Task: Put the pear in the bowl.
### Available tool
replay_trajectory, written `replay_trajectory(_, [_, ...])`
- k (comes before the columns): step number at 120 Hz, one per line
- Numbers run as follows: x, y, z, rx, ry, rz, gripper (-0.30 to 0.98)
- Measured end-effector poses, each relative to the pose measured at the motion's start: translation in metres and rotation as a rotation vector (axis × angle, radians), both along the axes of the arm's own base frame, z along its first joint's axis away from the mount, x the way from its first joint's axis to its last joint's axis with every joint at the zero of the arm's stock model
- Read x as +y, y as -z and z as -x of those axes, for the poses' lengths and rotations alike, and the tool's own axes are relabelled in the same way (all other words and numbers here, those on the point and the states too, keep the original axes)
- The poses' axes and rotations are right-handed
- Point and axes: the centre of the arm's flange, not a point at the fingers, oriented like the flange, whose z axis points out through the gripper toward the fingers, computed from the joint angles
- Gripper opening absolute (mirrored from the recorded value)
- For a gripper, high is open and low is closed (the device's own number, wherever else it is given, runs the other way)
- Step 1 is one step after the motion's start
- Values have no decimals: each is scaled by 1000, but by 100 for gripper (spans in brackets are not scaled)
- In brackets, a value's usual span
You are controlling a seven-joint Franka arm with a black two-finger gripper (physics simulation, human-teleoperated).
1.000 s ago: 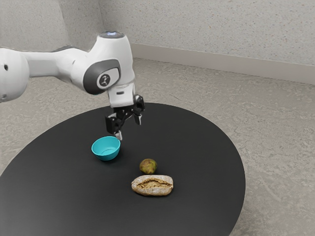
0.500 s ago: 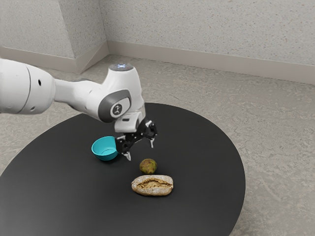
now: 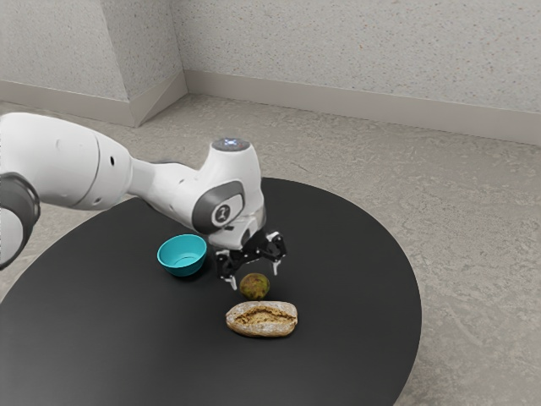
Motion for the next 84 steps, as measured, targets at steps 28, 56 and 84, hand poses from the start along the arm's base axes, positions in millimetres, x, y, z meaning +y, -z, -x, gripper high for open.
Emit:
replay_trajectory(28, [0, 20, 0, 23, 55, 3, 69])
replay_trajectory(56, [2, 31, 0, 33, 89, 6, 61])
replay_trajectory(84, [3, 26, -3, 9, 111, 15, 33])
